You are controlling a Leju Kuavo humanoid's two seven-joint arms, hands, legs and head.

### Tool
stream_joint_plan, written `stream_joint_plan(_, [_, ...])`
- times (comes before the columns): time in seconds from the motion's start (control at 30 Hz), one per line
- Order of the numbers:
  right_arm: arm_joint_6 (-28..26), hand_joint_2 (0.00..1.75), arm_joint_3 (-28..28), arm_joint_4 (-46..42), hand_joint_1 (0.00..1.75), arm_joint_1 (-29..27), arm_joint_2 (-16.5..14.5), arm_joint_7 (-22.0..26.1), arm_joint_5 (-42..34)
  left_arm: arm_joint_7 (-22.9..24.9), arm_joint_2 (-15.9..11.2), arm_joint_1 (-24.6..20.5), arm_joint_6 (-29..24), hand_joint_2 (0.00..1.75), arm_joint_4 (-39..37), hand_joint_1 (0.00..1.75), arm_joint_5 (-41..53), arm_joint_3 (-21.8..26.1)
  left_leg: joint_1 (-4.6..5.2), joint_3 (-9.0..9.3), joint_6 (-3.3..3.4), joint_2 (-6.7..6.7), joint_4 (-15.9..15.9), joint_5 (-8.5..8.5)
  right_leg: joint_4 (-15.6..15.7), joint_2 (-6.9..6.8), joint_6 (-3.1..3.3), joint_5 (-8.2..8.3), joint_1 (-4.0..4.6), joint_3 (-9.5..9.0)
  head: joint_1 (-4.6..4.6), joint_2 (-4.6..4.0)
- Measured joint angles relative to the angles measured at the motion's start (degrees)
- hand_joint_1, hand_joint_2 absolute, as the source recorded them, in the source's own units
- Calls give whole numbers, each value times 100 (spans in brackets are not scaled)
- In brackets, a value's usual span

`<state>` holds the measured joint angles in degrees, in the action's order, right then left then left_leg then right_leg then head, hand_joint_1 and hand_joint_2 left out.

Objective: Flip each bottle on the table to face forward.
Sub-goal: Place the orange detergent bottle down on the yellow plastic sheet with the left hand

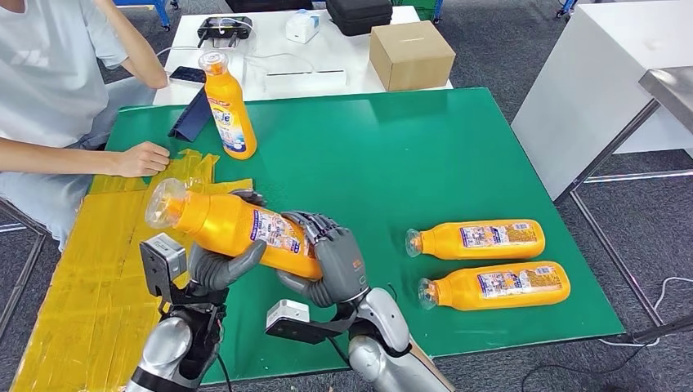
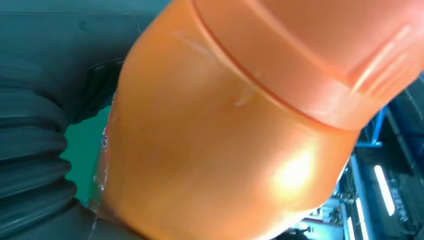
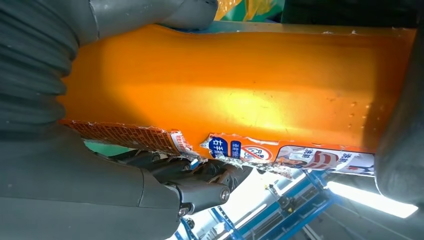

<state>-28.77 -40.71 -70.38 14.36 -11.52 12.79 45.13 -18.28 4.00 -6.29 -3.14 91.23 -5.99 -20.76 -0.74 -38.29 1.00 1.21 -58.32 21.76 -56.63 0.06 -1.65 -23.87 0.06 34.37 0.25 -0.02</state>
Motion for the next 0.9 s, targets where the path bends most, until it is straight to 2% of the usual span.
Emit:
stream_joint_plan(0.2, [-47, 175, -22, 43, 175, 9, -20, 17, -37, -85, 48, 28, -207, 175, 15, 175, 8, -5, -1, 0, 0, -1, 0, 0, 0, 0, 0, 0, 0, 2, -1, 0])
stream_joint_plan(0.23, [-59, 175, -25, 50, 165, 10, -22, 21, -42, -96, 52, 28, -229, 175, 15, 175, 17, -9, -1, 0, 0, -1, 0, 0, 0, 0, 0, 0, 0, 2, -1, 0])
stream_joint_plan(0.33, [-100, 175, -29, 61, 36, 9, -26, 49, -77, -121, 72, 28, -299, 175, 16, 175, 51, -17, 0, 0, 0, -1, 0, 0, 0, 0, 0, 0, 0, 3, 1, 0])
stream_joint_plan(0.37, [-122, 175, -29, 61, 2, 6, -26, 76, -110, -135, 80, 27, -334, 175, 17, 175, 60, -20, 0, 0, 0, -1, 0, 0, 0, 0, 0, 0, 0, 3, 1, 0])
stream_joint_plan(0.47, [-236, 175, -23, 44, 0, -46, -11, 228, -278, -219, 98, -7, -553, 175, 30, 175, 179, -24, 0, -1, 0, 0, 0, 0, 0, 0, 0, 0, -1, 4, 1, 0])
stream_joint_plan(0.57, [-369, 175, 23, -163, 0, -199, 44, 440, -575, -262, 87, -152, -1191, 175, 27, 175, 915, -1, 0, -4, 0, 1, 0, 0, 0, 0, 0, 0, 0, 7, 1, 0])
stream_joint_plan(0.63, [-398, 175, 77, -457, 0, -324, 98, 574, -789, -211, 64, -320, -1844, 175, -17, 175, 1941, 15, 0, -5, 0, 2, 0, -1, 0, -1, 0, 1, 0, 7, 0, 0])
stream_joint_plan(0.7, [-401, 175, 148, -821, 0, -448, 151, 694, -990, -20, 31, -502, -2253, 175, -109, 175, 3032, 21, 0, -5, 0, 3, 0, -1, 0, -1, 0, 1, 0, 6, 1, 0])
stream_joint_plan(0.9, [-240, 175, 513, -1971, 0, -830, 274, 1010, -1773, 1149, -183, -1003, -2524, 175, -516, 175, 6383, 12, 1, -5, 1, 0, 0, -1, 0, 0, 0, 1, -1, 7, 1, 0])
